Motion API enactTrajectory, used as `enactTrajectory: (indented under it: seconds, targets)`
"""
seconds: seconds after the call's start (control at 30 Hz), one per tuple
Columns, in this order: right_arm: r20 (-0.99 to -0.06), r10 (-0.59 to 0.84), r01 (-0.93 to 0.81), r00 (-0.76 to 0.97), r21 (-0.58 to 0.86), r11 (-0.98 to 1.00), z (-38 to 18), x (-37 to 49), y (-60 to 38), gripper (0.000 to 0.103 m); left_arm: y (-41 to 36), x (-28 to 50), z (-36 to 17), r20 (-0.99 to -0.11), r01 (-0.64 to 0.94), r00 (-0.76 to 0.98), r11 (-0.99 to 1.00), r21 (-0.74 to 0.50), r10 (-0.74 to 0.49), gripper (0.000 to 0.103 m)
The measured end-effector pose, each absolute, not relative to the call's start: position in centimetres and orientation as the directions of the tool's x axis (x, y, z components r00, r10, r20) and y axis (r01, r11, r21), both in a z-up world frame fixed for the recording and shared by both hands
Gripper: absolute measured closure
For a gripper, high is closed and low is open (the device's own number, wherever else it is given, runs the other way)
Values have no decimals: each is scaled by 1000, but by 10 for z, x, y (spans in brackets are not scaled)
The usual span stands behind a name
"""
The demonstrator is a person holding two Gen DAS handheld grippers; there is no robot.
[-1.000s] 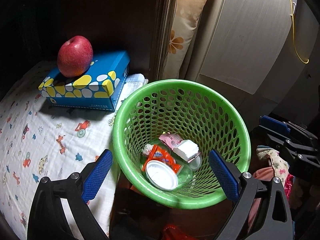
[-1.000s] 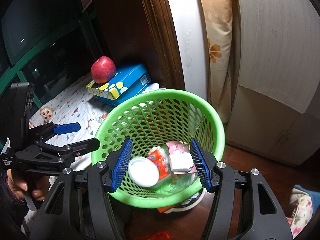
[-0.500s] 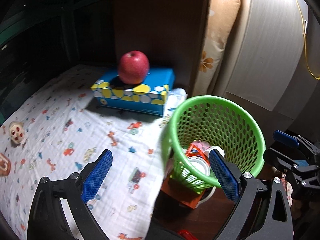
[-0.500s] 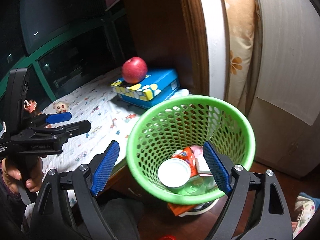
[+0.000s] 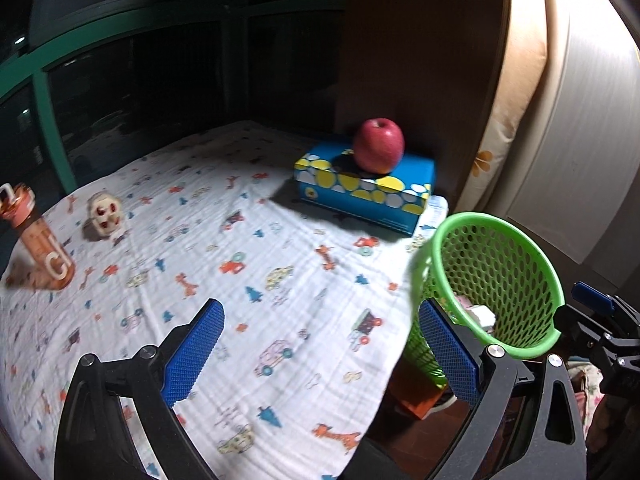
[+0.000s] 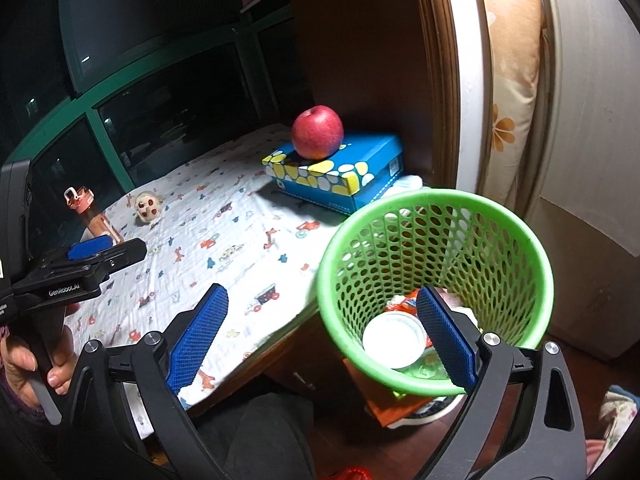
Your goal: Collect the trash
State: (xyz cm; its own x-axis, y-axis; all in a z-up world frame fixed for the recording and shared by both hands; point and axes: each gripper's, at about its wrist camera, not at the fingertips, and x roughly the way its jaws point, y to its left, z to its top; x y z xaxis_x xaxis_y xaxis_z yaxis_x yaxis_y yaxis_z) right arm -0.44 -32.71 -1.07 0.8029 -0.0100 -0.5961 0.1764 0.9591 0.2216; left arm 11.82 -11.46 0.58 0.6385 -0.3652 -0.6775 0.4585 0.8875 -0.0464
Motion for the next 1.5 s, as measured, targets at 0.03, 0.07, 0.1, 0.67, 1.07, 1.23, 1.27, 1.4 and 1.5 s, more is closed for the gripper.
enactTrajectory:
  seconds: [0.03,0.07,0.1,0.67,1.07,1.23,1.27,1.4,1.5]
  targets:
    - [-596,-9,174,803,221,959,-10,-3,-325,8,-109,116,6,-673,448,647,893,-43,-357,8]
    - [-594,-10,174,804,219,960,-9,-2,-322,8,-103,114,7,-670,436,656,899,-38,-346,8]
    - [-592,-18,178,806,213,961,-8,-1,-318,8,-98,113,8,-665,421,668,906,-31,-333,8]
    - [-572,-32,146,820,154,977,0,-1,-281,8,-57,85,19,-603,333,755,943,15,-257,8]
    - [-567,-31,139,823,150,979,1,-2,-275,7,-51,81,21,-599,317,761,948,8,-249,7]
    - [-565,-31,138,825,147,980,2,-2,-274,5,-50,81,20,-599,314,762,950,10,-246,7]
    - [-564,-31,138,825,148,979,2,-2,-274,5,-50,81,20,-600,312,762,950,10,-244,7]
    - [-565,-30,137,824,148,979,2,-2,-274,5,-50,80,20,-600,308,763,951,11,-240,7]
    - [-564,-30,137,825,147,980,2,-2,-274,5,-50,80,19,-600,306,764,952,11,-238,7]
